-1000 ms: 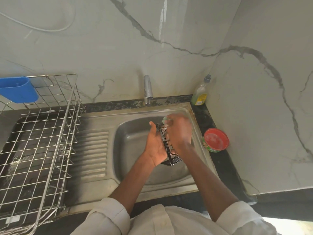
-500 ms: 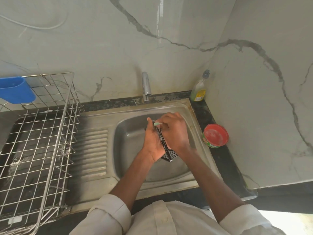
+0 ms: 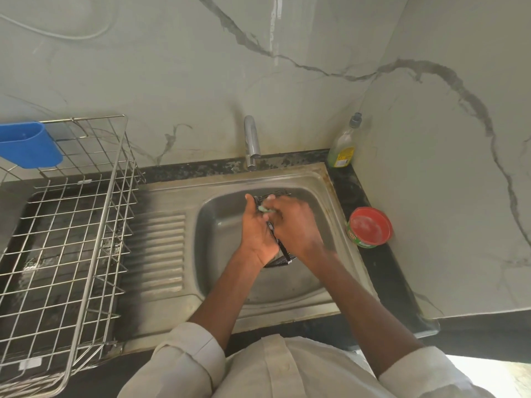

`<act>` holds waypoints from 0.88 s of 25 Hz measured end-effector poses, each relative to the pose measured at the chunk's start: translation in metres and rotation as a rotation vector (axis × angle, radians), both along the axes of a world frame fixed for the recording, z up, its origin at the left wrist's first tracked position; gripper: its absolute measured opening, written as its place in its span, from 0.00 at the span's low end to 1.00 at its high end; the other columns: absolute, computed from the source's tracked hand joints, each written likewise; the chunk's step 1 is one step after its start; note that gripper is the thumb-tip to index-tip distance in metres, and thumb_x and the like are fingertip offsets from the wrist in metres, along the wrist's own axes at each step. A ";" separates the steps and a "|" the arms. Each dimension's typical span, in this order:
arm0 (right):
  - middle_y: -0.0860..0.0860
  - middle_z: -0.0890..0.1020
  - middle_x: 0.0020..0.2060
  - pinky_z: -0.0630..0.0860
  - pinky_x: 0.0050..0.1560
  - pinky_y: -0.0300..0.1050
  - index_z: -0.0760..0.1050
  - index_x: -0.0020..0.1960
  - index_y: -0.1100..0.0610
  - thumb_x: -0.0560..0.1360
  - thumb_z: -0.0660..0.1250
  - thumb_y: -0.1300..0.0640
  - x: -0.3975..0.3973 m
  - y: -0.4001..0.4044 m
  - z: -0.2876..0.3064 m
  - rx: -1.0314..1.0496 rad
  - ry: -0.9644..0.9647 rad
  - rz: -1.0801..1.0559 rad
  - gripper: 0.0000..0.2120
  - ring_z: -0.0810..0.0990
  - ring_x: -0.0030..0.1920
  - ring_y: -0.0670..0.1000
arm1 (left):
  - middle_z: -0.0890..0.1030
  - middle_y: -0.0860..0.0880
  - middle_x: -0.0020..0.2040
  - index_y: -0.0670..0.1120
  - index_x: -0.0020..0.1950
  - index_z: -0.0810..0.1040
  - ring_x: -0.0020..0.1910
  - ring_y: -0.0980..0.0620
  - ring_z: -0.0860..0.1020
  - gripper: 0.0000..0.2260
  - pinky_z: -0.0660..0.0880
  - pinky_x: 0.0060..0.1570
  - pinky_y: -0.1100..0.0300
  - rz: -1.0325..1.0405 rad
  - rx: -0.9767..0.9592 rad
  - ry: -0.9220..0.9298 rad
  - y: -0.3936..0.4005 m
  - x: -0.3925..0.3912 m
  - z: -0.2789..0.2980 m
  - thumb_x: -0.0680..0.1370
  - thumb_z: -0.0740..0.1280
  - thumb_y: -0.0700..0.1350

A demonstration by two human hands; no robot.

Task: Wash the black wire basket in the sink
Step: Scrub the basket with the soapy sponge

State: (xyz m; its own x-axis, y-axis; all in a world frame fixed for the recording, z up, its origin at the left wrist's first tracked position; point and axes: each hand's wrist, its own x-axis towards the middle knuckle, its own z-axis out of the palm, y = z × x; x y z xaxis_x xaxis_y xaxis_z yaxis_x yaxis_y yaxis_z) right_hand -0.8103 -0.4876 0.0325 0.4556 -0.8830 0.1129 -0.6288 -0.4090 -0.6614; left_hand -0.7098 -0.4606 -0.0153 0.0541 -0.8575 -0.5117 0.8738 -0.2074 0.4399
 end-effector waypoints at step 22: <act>0.46 0.86 0.48 0.82 0.48 0.47 0.86 0.49 0.50 0.74 0.75 0.65 -0.019 0.035 -0.020 -0.022 -0.128 -0.236 0.11 0.84 0.43 0.47 | 0.85 0.42 0.50 0.48 0.52 0.81 0.54 0.37 0.85 0.33 0.81 0.54 0.36 0.188 -0.054 0.017 0.016 0.042 -0.011 0.80 0.52 0.75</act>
State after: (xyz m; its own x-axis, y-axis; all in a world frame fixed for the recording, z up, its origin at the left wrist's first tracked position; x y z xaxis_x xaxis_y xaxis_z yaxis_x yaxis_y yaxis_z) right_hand -0.8292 -0.4522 0.0126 0.2179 -0.9599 0.1762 -0.6204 -0.2756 -0.7343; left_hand -0.6678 -0.4450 -0.0262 0.2074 -0.8592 -0.4678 0.9023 -0.0167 0.4307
